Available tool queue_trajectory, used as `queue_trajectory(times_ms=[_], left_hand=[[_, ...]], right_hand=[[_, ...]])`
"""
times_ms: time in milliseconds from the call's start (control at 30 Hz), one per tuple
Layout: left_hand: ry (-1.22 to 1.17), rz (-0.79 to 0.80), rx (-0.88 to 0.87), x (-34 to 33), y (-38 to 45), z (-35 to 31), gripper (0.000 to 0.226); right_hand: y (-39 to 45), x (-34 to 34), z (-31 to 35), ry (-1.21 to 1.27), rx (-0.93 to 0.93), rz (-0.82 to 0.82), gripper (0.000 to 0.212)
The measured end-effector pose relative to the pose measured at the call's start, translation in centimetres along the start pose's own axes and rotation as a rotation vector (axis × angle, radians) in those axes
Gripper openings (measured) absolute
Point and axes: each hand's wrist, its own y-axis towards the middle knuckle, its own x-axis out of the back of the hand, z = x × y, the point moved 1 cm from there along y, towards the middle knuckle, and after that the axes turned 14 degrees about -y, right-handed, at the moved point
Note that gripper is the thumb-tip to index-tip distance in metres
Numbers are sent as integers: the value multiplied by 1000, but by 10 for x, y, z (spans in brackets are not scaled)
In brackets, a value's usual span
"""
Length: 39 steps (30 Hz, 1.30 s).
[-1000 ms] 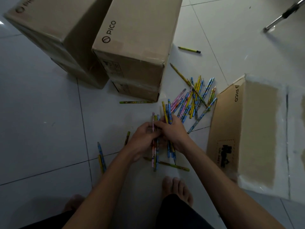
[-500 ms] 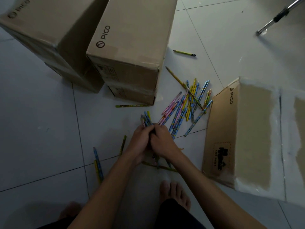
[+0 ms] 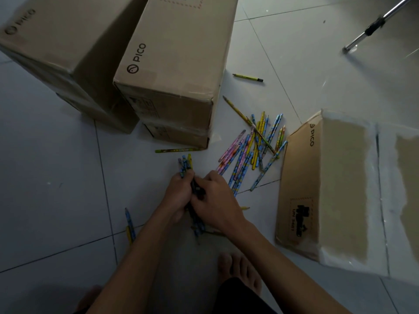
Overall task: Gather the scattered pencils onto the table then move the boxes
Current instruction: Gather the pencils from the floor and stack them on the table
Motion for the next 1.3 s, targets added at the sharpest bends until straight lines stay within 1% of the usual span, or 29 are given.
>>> queue_trajectory(times_ms=[67,167,233,300,367,467,533,567,633,733,867,933,1033,1167,1300], left_hand=[[88,-3,-73,6,2,-4,34],[124,14,-150,14,1,-6,21],[193,17,-185,18,3,-6,23],[269,15,-216,22,5,-4,26],[315,5,-234,24,8,-2,30],[353,12,-235,22,8,-2,34],[366,29,-231,18,7,-3,35],[370,43,-232,17,7,-3,35],[364,72,-229,16,6,-2,35],[368,89,-227,16,7,-1,35],[353,76,-226,16,10,0,35],[357,71,-224,14,10,0,33],[402,59,-234,12,11,2,31],[493,12,-280,11,11,3,13],[507,-8,-291,11,10,4,10]], right_hand=[[4,9,-10,86,-74,-36,22],[13,20,-38,147,-295,-131,13],[19,23,-54,175,-416,-164,8],[26,24,-62,153,-450,-181,1],[34,24,-63,93,-428,-183,11],[47,19,-58,-40,-370,-123,33],[55,14,-56,-152,-337,-95,41],[58,12,-55,-196,-324,-85,42],[61,11,-54,-238,-302,-67,36],[59,13,-56,-227,-311,-26,27],[48,14,-53,-211,-364,61,31],[40,11,-47,-210,-339,97,33],[29,1,-40,-217,-277,143,31],[19,-13,-40,-169,-232,127,29],[18,-8,-44,-120,-244,127,32]])
